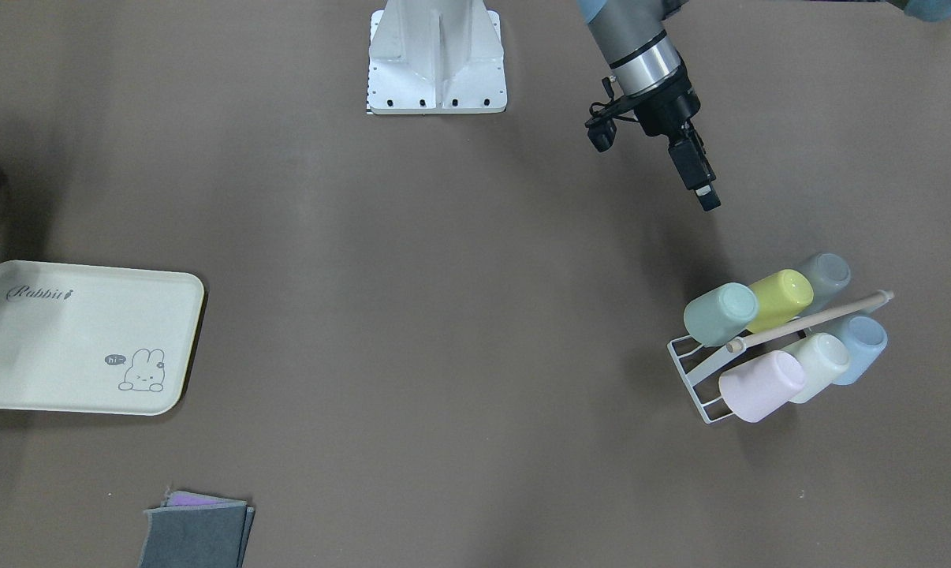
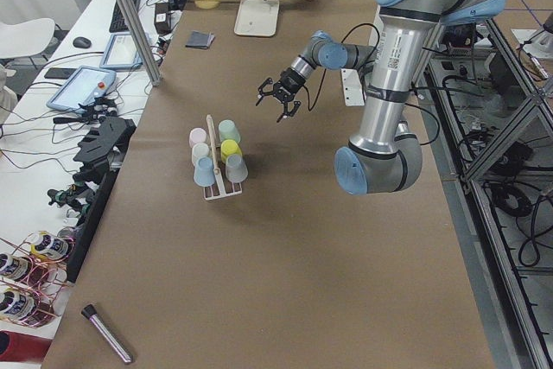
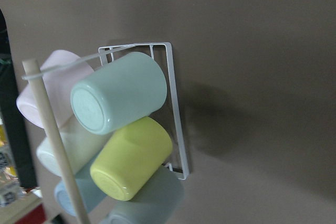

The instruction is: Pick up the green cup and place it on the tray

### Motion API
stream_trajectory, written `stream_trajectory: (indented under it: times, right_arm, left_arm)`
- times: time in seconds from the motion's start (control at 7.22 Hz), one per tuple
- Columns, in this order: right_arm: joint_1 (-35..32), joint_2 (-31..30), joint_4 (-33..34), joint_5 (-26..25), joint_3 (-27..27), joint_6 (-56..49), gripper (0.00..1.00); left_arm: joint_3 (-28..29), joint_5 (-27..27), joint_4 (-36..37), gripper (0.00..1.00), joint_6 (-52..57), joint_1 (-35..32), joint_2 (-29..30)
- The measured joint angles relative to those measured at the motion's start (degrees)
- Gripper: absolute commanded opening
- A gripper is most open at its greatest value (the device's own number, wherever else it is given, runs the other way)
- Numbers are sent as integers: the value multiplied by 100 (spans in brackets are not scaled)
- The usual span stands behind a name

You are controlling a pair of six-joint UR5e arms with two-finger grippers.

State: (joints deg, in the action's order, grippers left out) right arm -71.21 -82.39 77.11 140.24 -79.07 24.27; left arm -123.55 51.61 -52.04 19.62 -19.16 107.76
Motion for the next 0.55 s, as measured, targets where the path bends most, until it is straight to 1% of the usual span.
stream_trajectory:
  times: [0.14, 0.28, 0.55]
  right_arm:
    - [-66, -170, -2, 65, -269, 18, 0]
    - [-93, -314, -1, 94, -518, 35, 0]
    - [-109, -527, 5, 169, -926, 52, 0]
  left_arm:
    - [63, -624, 345, 99, -23, 304, -167]
    - [79, -971, 626, 99, -94, 466, -253]
    - [227, -1301, 825, 99, -451, 696, -306]
